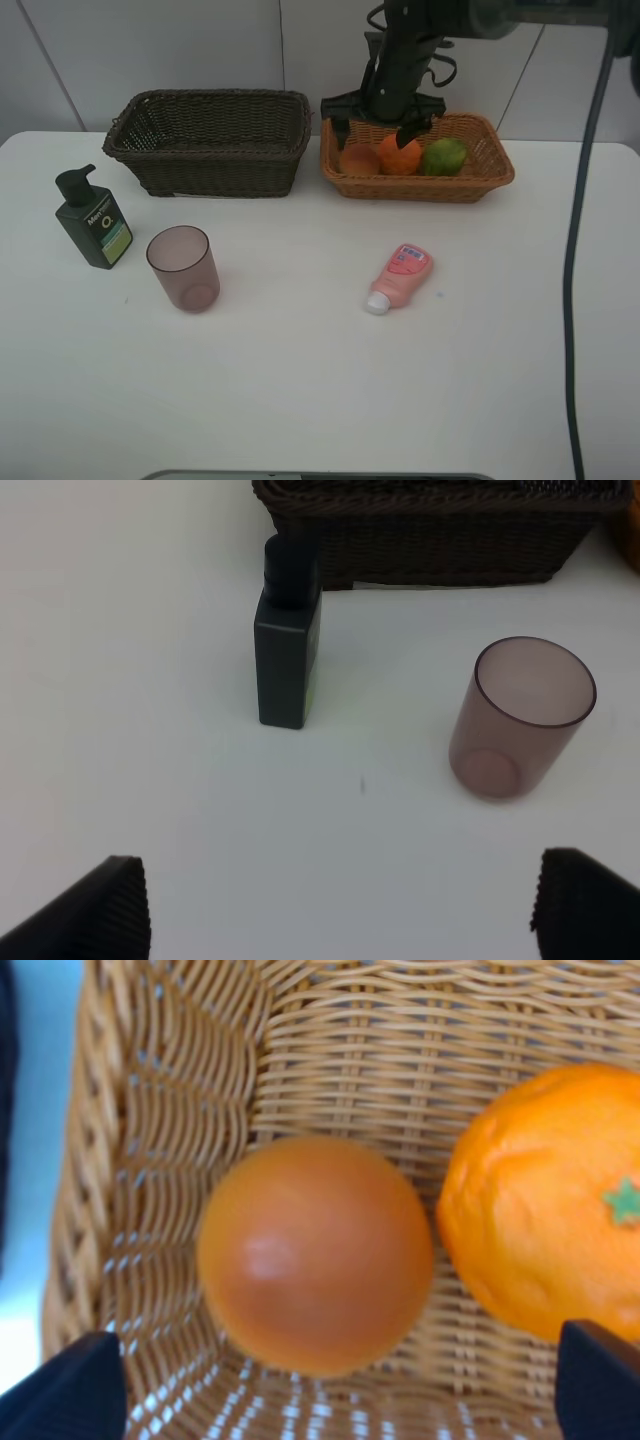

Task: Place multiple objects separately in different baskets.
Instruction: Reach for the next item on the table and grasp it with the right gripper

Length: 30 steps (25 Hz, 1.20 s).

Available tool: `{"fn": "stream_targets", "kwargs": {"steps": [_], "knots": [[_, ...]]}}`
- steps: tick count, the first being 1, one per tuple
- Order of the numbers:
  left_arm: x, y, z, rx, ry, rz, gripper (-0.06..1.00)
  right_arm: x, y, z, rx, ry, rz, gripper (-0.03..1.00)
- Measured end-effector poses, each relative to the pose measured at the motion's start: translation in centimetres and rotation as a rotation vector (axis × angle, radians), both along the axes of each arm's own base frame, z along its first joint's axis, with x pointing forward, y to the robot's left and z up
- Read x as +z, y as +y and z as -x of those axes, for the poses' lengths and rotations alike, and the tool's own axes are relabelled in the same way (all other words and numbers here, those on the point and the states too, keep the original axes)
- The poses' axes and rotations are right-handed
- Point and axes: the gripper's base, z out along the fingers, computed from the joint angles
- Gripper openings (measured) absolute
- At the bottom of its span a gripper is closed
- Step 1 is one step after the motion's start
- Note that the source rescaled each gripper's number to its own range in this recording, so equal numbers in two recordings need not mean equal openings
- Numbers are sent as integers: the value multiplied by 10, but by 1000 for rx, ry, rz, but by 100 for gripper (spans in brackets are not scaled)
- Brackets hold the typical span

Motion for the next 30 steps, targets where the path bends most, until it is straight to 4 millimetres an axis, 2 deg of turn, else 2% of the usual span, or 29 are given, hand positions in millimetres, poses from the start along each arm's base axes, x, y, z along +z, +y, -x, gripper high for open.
{"fn": "stream_targets", "kwargs": {"steps": [5,8,12,20,25,30], "knots": [[0,0,0,0,0,0,100,29,-5,13,-23,37,-5,89],[0,0,0,0,0,0,100,35,-10,25,-34,90,11,89],[0,0,0,0,0,0,100,28,-21,48,-43,172,40,89],[0,0,0,0,0,0,100,-3,-37,102,-48,341,118,89],[0,0,0,0,0,0,100,-11,-49,129,-197,274,16,89],[0,0,0,0,0,0,100,-15,-53,138,-396,247,-66,89]]}}
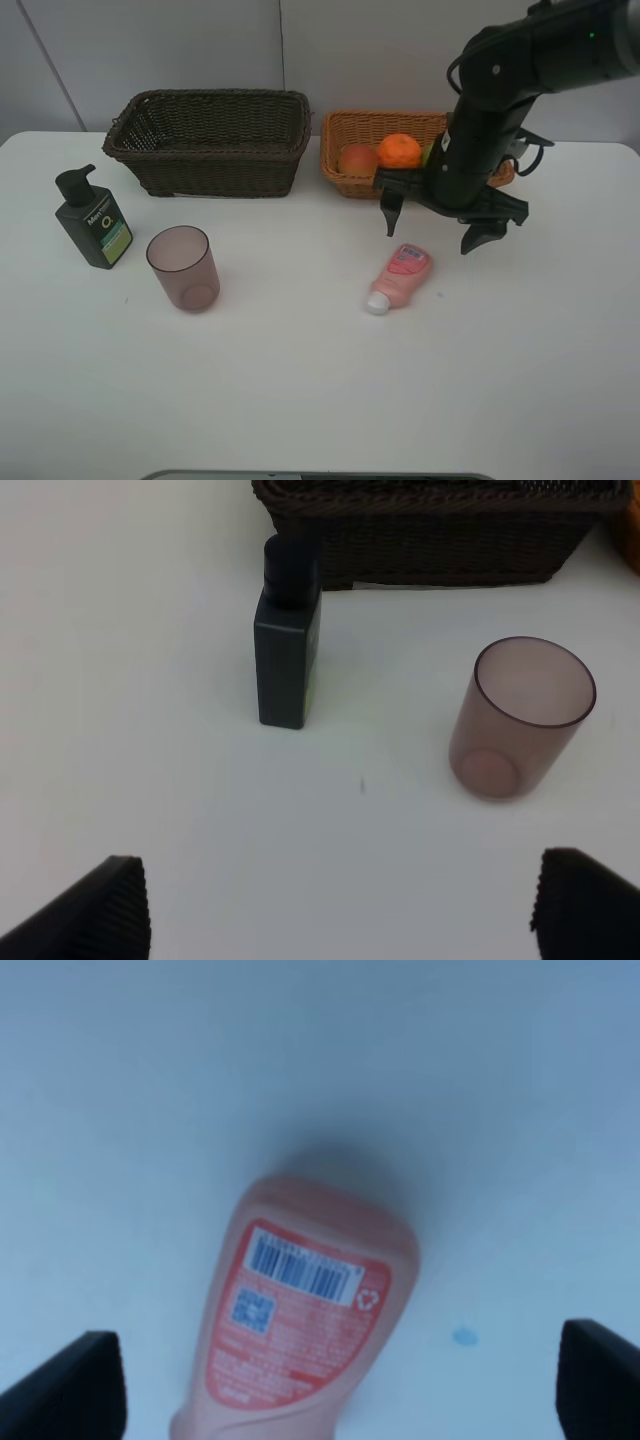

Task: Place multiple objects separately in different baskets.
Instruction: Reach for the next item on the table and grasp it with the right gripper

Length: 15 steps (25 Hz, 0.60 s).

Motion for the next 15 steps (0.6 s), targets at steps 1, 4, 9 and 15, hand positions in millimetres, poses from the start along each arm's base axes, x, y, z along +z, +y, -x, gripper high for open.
{"fn": "stream_targets", "kwargs": {"steps": [1,4,9,15], "knots": [[0,0,0,0,0,0,100,0,0,-1,-27,-11,-3,89],[0,0,0,0,0,0,100,0,0,-4,-112,-51,-17,89],[0,0,0,0,0,0,100,-16,1,-7,-170,-35,10,89],[0,0,0,0,0,0,100,-44,17,-6,-147,18,28,89]]}}
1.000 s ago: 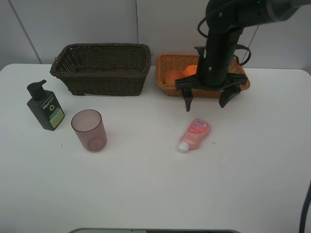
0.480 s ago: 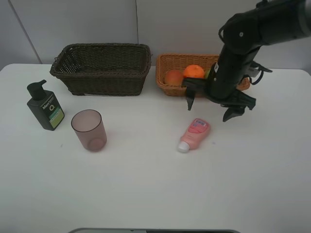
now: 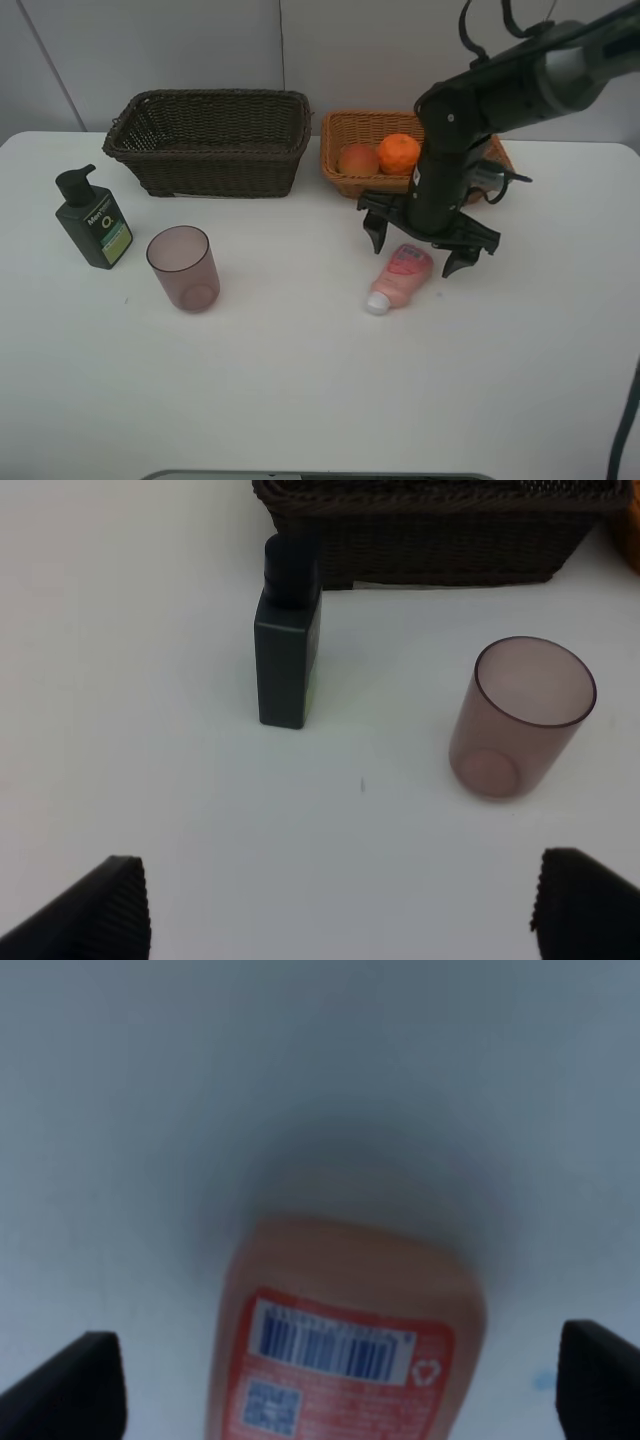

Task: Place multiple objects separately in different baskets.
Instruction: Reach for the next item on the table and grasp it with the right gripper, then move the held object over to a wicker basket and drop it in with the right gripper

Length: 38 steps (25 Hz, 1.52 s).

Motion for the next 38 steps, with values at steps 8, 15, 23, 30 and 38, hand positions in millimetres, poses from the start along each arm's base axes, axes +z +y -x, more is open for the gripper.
{"fn": "stream_targets", "kwargs": {"steps": [8,15,23,30,38], "knots": [[0,0,0,0,0,0,100,-13,10,4,8,33,-3,88],[0,0,0,0,0,0,100,-24,11,5,-4,61,-4,71],[0,0,0,0,0,0,100,-25,11,6,-5,69,1,2],[0,0,0,0,0,0,100,-25,11,6,-6,71,3,2],[0,0,0,0,0,0,100,-25,11,6,-6,71,3,1]]}}
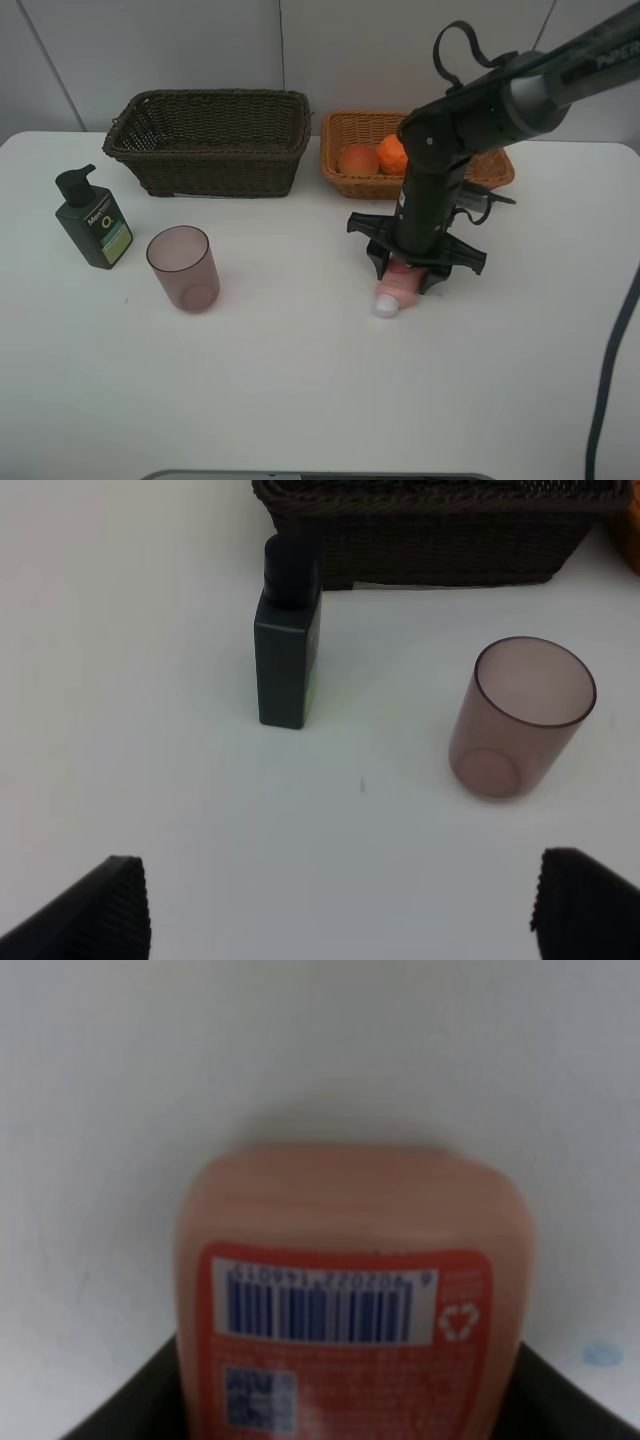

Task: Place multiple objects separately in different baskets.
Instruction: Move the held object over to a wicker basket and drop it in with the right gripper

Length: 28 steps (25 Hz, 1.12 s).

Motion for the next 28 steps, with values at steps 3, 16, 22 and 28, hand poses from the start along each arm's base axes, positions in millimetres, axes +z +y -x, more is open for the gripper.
{"fn": "stream_targets", "kwargs": {"steps": [3,16,22,28], "knots": [[0,0,0,0,0,0,100,0,0,0,0,0,0,1],[0,0,0,0,0,0,100,98,47,-30,592,-55,28,0],[0,0,0,0,0,0,100,154,78,-45,737,-211,-8,0],[0,0,0,0,0,0,100,161,120,-64,804,-354,-54,0]]}}
